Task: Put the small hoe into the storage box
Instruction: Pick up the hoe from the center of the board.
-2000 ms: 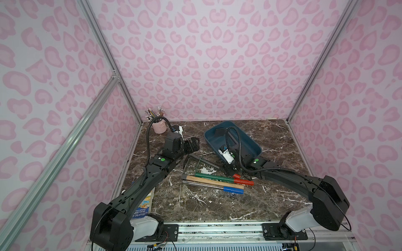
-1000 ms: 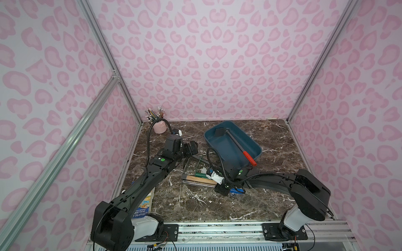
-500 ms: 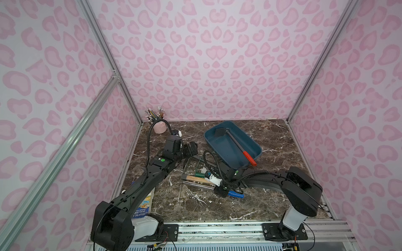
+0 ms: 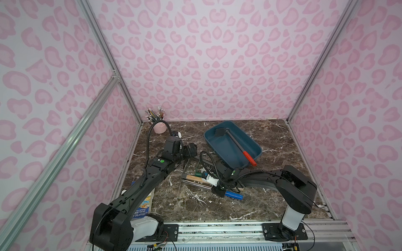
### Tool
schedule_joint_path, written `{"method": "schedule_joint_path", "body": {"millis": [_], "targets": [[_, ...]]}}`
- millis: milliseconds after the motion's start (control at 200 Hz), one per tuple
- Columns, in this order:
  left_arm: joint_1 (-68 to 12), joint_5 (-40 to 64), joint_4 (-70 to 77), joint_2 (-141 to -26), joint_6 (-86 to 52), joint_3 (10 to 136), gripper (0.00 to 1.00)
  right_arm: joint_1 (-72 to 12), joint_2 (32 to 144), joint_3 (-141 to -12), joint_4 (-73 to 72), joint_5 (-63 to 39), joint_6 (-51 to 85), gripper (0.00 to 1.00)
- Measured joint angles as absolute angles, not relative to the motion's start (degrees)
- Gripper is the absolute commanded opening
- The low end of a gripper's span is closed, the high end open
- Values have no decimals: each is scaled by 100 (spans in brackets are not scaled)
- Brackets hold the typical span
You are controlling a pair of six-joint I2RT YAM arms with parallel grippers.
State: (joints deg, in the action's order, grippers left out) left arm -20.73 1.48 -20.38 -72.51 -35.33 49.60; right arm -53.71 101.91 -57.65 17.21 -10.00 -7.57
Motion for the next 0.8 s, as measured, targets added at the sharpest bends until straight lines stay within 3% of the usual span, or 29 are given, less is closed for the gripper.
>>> {"method": "schedule_joint_path", "body": {"millis": [340,690,800], "targets": [[-2040,152,-2141,-7275,-3487,4987,99,-5389,10175,-5767,1693,-950,-646,16],[-2016,464,-2182,-7277,-3496,5050,99,-5413,10064,-5977,2169,-1000,-670,0],[-1977,574,-2198,-7277,-3496,5177,99,-5415,10060,-6080,2322,-1026,-670,0]]}}
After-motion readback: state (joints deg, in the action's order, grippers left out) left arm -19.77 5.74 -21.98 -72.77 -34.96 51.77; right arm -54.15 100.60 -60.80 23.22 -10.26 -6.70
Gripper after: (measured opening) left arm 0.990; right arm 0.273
